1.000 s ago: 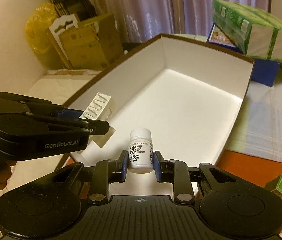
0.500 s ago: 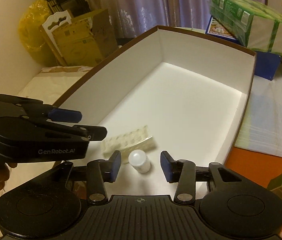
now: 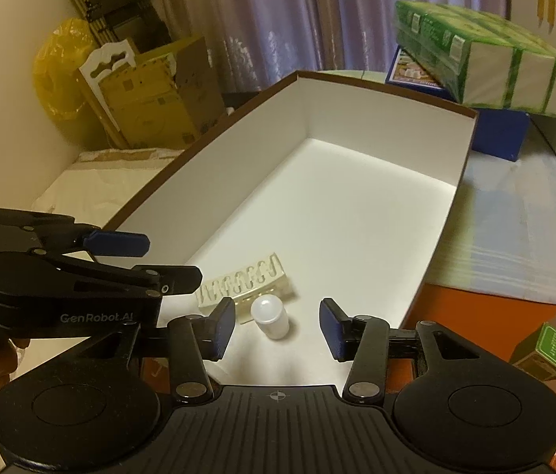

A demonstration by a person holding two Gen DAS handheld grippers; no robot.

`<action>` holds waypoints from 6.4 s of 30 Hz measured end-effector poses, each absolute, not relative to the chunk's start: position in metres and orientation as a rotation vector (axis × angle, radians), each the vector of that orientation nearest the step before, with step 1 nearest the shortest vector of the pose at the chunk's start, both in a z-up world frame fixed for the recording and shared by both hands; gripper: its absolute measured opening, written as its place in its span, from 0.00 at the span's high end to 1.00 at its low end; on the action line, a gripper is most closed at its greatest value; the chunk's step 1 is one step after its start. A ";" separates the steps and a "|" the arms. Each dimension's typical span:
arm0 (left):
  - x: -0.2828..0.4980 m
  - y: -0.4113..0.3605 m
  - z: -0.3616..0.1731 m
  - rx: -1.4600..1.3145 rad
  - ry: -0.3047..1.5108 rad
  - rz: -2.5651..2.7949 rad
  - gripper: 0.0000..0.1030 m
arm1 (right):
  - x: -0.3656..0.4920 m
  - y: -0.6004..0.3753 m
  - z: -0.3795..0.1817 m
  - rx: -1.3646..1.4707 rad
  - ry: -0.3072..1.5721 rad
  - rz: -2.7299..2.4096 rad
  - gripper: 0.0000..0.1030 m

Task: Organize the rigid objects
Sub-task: 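Withdraw both grippers from the box back toward the table items, then grasp the green medicine box with the left gripper while the right gripper grasps the white plug adapter, then carry the green box and white plug into the brown box and release both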

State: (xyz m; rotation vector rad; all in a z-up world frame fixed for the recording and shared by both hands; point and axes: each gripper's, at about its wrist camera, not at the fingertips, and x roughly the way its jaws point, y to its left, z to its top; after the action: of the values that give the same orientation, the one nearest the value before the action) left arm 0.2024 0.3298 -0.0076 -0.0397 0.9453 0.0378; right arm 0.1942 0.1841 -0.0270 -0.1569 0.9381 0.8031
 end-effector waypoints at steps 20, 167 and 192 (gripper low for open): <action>0.157 0.276 0.021 -0.027 0.858 -0.083 0.30 | 0.151 0.071 0.005 0.036 0.849 0.684 0.38; 0.310 0.066 -0.086 -0.007 1.018 0.035 0.74 | 0.318 -0.248 -0.062 0.101 0.968 0.218 0.54; 0.326 0.064 -0.095 0.112 1.024 -0.016 0.71 | 0.331 -0.216 -0.082 -0.170 0.909 0.283 0.75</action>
State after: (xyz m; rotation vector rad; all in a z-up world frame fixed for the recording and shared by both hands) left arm 0.3264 0.0638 -0.0948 0.1116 1.0239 -0.0158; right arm 0.3312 -0.2159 -0.0824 -0.1695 0.9092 0.2834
